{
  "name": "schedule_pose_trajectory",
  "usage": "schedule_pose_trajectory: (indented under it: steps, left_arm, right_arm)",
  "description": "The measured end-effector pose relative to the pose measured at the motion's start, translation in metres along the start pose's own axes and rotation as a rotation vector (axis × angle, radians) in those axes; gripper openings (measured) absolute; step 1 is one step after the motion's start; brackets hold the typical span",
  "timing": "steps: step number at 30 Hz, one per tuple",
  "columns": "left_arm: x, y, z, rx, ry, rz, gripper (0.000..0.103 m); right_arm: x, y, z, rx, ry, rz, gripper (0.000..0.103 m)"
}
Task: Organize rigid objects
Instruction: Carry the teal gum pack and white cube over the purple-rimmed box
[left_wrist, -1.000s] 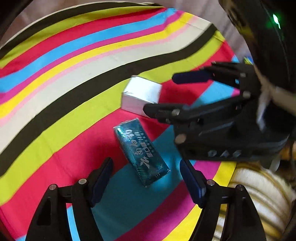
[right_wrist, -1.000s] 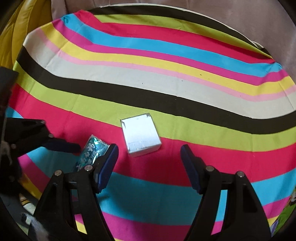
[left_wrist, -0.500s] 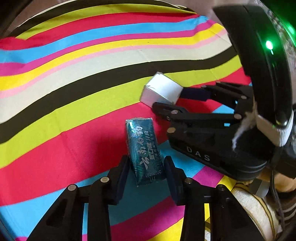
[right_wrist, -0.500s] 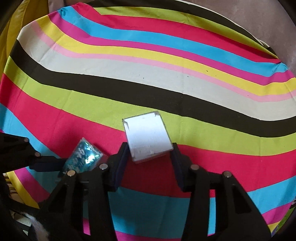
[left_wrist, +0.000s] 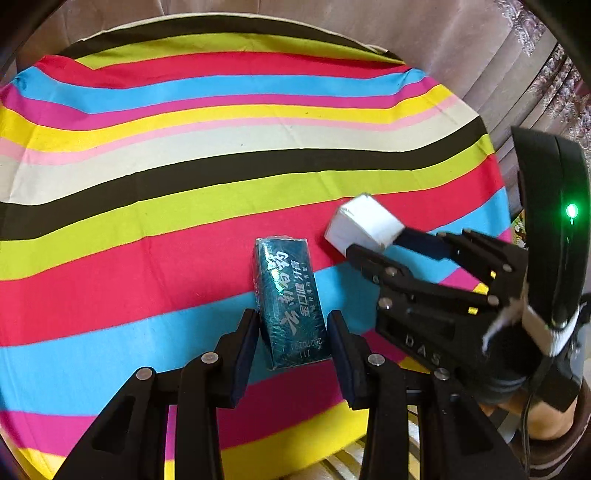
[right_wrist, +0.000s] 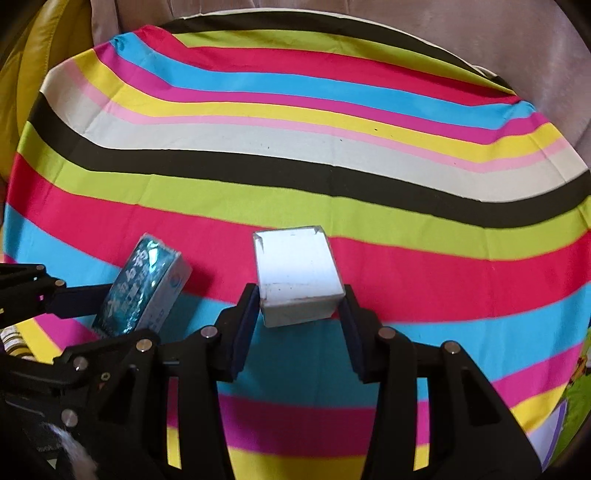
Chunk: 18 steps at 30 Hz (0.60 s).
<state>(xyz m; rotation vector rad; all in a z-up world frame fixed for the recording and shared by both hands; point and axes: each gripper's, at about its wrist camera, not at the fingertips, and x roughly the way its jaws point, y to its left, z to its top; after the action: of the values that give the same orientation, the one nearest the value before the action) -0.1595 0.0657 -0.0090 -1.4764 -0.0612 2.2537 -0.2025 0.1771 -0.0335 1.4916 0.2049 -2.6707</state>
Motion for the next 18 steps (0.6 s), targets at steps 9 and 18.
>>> schedule_pose_trajectory:
  steps: [9, 18]
  left_arm:
    - [-0.024, -0.013, -0.017, -0.027, -0.048, -0.032, 0.04]
    - [-0.037, -0.056, -0.042, 0.006, -0.061, -0.091, 0.04]
  right_arm:
    - [-0.045, -0.014, -0.028, 0.05, -0.04, -0.041, 0.048]
    - [-0.088, -0.04, -0.065, 0.116, -0.059, -0.081, 0.048]
